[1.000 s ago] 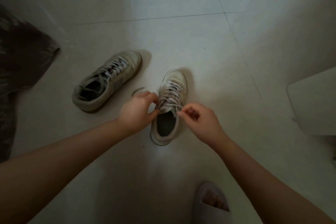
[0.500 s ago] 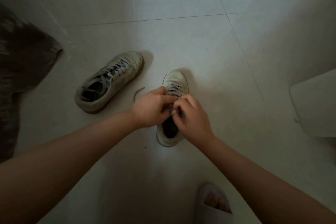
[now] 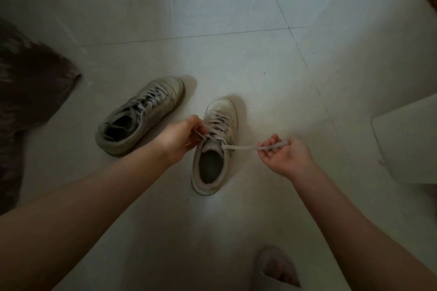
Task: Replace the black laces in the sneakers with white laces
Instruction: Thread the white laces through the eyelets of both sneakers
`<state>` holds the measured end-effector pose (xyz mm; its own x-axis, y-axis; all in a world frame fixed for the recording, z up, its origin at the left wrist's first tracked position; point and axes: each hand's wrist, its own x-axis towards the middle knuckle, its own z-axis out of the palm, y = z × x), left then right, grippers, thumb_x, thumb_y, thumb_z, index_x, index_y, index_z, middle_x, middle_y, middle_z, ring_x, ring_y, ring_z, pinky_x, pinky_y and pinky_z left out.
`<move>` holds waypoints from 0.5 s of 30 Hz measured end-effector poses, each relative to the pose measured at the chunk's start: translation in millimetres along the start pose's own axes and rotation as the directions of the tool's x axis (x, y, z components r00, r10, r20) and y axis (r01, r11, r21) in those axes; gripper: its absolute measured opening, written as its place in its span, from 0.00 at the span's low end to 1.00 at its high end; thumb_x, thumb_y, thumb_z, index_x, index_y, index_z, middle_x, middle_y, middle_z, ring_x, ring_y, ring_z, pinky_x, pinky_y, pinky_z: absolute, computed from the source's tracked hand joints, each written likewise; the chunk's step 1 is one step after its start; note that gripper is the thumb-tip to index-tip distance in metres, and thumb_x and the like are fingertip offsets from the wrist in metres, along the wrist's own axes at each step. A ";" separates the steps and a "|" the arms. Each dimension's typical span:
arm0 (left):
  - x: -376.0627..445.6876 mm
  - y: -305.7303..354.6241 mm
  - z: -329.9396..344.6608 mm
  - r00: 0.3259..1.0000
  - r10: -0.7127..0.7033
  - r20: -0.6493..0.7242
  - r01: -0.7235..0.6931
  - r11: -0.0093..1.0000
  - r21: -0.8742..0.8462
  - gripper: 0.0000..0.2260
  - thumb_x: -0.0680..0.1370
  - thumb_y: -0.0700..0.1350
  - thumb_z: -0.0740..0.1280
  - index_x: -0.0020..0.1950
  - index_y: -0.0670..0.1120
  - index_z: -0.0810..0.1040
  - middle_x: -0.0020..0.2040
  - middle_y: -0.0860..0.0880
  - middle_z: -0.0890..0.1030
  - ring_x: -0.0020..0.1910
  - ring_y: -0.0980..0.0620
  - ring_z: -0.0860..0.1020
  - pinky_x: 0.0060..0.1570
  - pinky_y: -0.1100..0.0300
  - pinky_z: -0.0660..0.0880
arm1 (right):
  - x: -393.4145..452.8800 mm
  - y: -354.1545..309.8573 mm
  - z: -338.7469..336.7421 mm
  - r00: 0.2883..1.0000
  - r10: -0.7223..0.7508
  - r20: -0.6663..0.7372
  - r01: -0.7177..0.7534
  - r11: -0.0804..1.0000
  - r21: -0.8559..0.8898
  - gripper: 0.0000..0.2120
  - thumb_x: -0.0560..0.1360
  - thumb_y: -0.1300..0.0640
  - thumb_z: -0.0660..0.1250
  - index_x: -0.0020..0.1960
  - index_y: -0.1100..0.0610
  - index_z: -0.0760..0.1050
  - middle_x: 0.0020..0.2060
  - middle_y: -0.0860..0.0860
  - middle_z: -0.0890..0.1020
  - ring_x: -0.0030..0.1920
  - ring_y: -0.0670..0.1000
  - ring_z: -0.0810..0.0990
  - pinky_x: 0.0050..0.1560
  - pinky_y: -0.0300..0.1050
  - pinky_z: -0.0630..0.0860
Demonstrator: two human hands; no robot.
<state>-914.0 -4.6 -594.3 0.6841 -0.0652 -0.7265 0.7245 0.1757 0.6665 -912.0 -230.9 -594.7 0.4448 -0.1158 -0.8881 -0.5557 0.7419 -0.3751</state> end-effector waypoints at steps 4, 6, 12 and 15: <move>-8.1 0.3 -7.4 0.986 0.077 0.148 -0.104 0.977 0.183 0.06 0.74 0.42 0.69 0.38 0.46 0.74 0.48 0.43 0.80 0.51 0.50 0.78 0.50 0.60 0.73 | -0.7 7.9 -1.5 0.997 0.038 0.068 -0.026 0.987 -0.161 0.21 0.82 0.47 0.51 0.39 0.59 0.70 0.28 0.52 0.70 0.32 0.50 0.69 0.41 0.47 0.72; -11.5 2.0 -6.5 0.967 0.079 0.243 -0.125 0.976 0.179 0.10 0.69 0.44 0.71 0.36 0.48 0.70 0.54 0.40 0.81 0.56 0.48 0.79 0.56 0.54 0.73 | -6.3 18.2 1.3 0.989 0.035 0.141 0.003 0.966 -0.258 0.19 0.81 0.45 0.54 0.43 0.58 0.72 0.33 0.53 0.75 0.37 0.50 0.75 0.45 0.47 0.74; -15.4 17.0 -2.2 0.908 0.084 0.411 -0.146 0.982 0.121 0.14 0.70 0.46 0.69 0.55 0.45 0.80 0.59 0.47 0.81 0.61 0.51 0.77 0.59 0.51 0.73 | -13.5 53.6 9.9 0.924 -0.141 0.356 0.353 0.674 -0.650 0.08 0.80 0.57 0.61 0.46 0.56 0.78 0.45 0.53 0.83 0.50 0.51 0.80 0.49 0.38 0.75; -14.6 31.9 2.9 0.966 0.144 0.215 -0.142 0.990 -0.028 0.04 0.75 0.47 0.68 0.47 0.49 0.78 0.49 0.52 0.82 0.56 0.55 0.78 0.61 0.49 0.69 | -13.0 53.9 11.2 0.928 -0.207 0.308 0.370 0.602 -0.708 0.10 0.79 0.55 0.62 0.43 0.55 0.79 0.42 0.51 0.82 0.47 0.50 0.79 0.47 0.40 0.73</move>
<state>-900.5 -0.9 -562.0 0.7834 -0.2486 -0.5697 0.6178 0.2102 0.7577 -939.8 -182.0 -600.4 0.7448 -0.0578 -0.6648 -0.6673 -0.0640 -0.7420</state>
